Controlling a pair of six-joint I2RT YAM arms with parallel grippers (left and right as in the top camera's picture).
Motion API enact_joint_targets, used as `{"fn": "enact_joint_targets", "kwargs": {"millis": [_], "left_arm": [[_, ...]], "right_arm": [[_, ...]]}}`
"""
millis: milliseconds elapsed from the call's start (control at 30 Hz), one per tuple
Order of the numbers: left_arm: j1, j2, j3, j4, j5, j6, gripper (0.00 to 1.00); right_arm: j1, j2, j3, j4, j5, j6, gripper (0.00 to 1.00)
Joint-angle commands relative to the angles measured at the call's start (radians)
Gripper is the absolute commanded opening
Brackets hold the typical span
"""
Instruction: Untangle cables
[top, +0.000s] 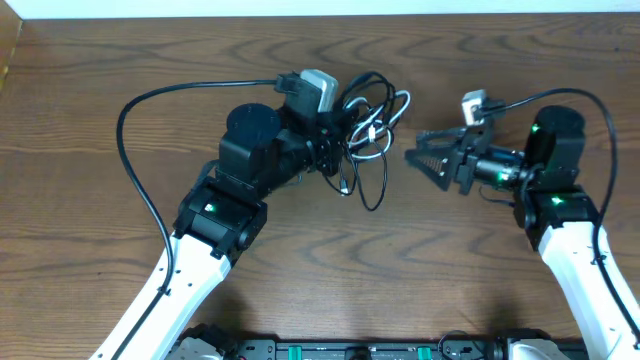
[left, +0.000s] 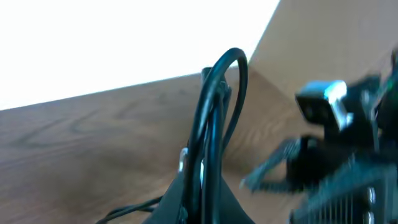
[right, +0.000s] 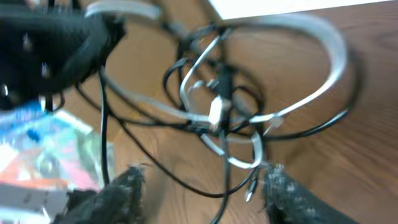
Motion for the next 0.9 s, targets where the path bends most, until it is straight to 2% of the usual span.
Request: {"fn": "enact_joint_targets", "kwargs": {"millis": [0,67,300,467,600,633,700,800,867], "left_arm": [[0.004,-0.002,0.009,0.039,-0.028,-0.135,0.08],[0.002,-0.002,0.009,0.043,-0.007,-0.177,0.08],[0.001,-0.002,0.009,0.184,0.4,-0.188,0.08],[0.001,-0.002,0.009,0.16,0.497,-0.188,0.08],[0.001,-0.002,0.009,0.1,0.522,-0.188,0.08],[0.001,-0.002,0.009,0.079,0.522,-0.188,0.08],[0.001,-0.002,0.009,0.061,0.522,-0.188,0.08],[0.002,-0.002,0.009,0.04,0.521,-0.178,0.08],[0.002,-0.002,0.009,0.021,0.521,-0.14,0.08]], "right_arm": [[0.055,-0.004,0.005,0.0,0.013,-0.052,0.64],[0.076,-0.004,0.005,-0.003,0.069,-0.051,0.62],[0.111,-0.004,0.005,-0.002,0.357,-0.048,0.62],[0.105,-0.004,0.005,0.031,0.426,-0.046,0.58],[0.094,-0.004,0.005,0.134,0.425,0.033,0.55],[0.094,-0.004,0.005,0.164,0.425,0.041,0.47],[0.094,-0.004,0.005,0.198,0.426,0.043,0.22],[0.094,-0.004,0.005,0.209,0.426,0.048,0.03],[0.094,-0.004,0.005,0.215,0.425,0.081,0.01]]}}
